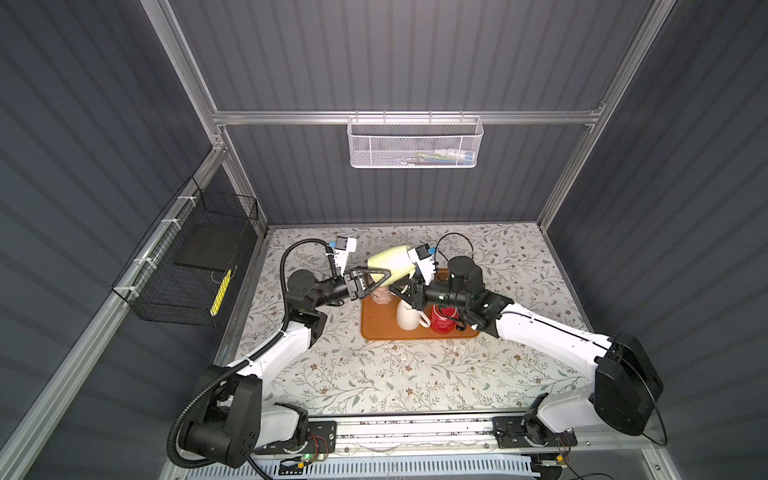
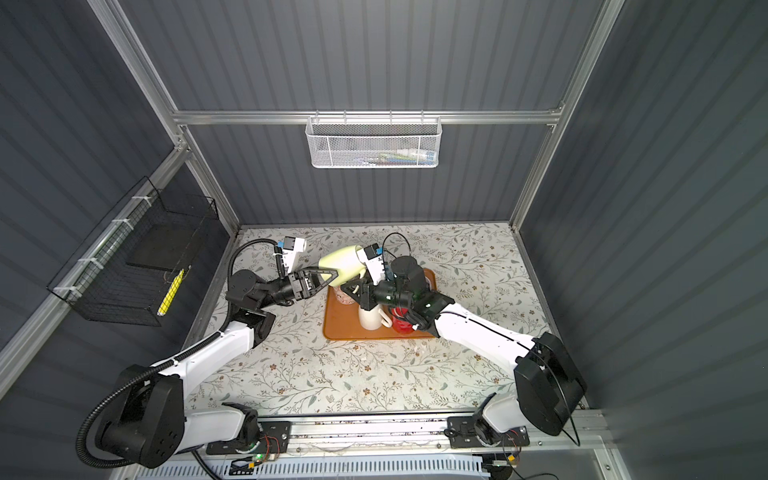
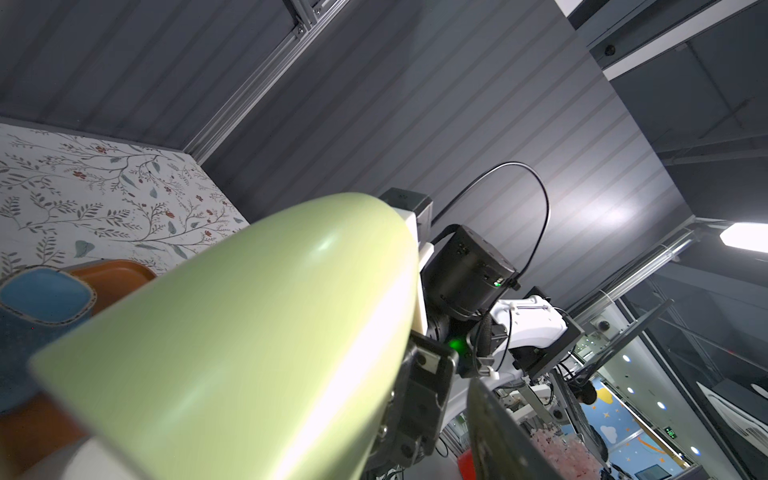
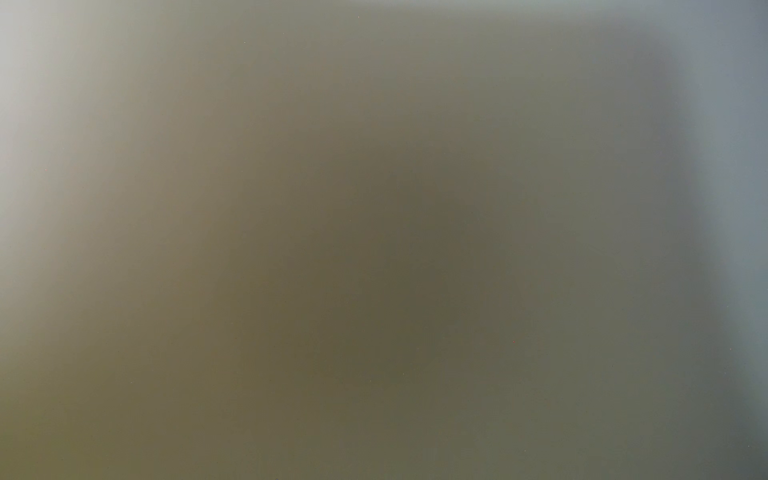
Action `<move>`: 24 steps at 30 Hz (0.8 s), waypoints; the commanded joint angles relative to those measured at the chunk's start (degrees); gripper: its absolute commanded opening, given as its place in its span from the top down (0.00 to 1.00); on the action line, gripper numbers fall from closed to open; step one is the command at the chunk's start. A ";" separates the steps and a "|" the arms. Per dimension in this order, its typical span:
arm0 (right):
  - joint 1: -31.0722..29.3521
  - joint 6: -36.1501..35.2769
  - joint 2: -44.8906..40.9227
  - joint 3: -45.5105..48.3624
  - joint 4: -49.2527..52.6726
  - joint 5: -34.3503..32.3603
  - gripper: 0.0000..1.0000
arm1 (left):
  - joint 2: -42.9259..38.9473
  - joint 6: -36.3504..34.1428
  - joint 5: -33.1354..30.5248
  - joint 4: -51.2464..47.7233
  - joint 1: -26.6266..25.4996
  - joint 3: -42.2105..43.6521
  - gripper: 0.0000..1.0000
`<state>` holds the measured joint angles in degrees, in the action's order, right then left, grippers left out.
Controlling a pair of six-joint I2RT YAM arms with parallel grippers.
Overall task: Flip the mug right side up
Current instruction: 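Tilt the green mug toward the left gripper while the left gripper reaches to it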
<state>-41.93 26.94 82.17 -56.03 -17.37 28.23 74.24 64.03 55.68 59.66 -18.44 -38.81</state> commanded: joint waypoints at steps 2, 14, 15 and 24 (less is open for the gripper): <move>0.34 0.06 -0.78 -0.57 -7.33 1.30 1.00 | -1.59 -0.80 -1.06 1.30 -0.02 0.59 0.43; 0.53 1.16 0.06 -0.40 -9.51 3.99 1.00 | 0.87 2.87 -0.48 7.38 -0.02 0.55 0.71; 0.59 1.14 0.27 -0.48 -9.50 4.40 1.00 | 1.28 3.46 -0.49 8.28 -0.02 0.64 0.73; 0.62 1.12 1.04 -0.81 -9.88 6.97 0.99 | 5.32 10.39 -0.15 19.53 -0.02 0.63 0.94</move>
<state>-40.73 31.53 82.87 -55.92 -23.77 35.77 78.02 70.72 55.79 74.76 -18.28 -38.44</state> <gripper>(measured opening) 0.155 0.179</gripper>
